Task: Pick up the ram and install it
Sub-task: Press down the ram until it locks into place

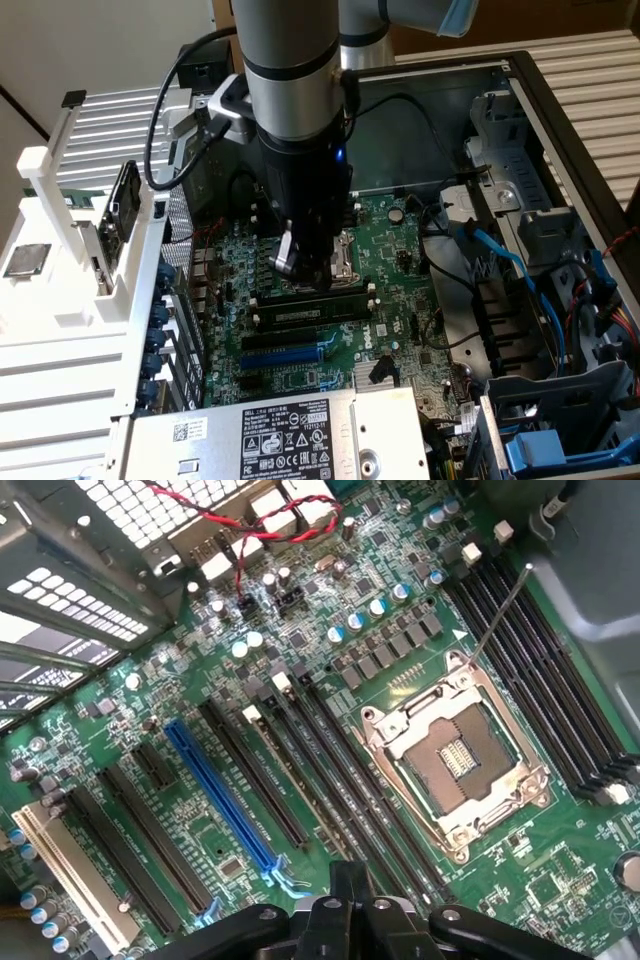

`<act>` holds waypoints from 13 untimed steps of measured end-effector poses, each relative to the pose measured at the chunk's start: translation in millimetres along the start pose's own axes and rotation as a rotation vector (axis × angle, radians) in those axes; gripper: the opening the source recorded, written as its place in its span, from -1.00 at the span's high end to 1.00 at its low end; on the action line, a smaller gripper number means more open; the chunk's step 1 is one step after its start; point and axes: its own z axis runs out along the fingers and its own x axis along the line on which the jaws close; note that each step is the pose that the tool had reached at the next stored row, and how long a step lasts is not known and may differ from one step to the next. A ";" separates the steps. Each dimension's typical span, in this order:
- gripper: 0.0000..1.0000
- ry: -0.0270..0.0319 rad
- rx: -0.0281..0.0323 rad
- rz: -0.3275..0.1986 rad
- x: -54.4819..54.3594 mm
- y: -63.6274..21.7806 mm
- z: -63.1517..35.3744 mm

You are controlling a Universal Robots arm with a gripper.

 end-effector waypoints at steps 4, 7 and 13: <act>0.80 0.0016 0.0040 0.063 0.0 0.0 0.0; 0.80 0.0027 0.0071 0.110 0.0 0.0 0.0; 0.80 0.0051 0.0129 0.201 0.0 0.0 0.0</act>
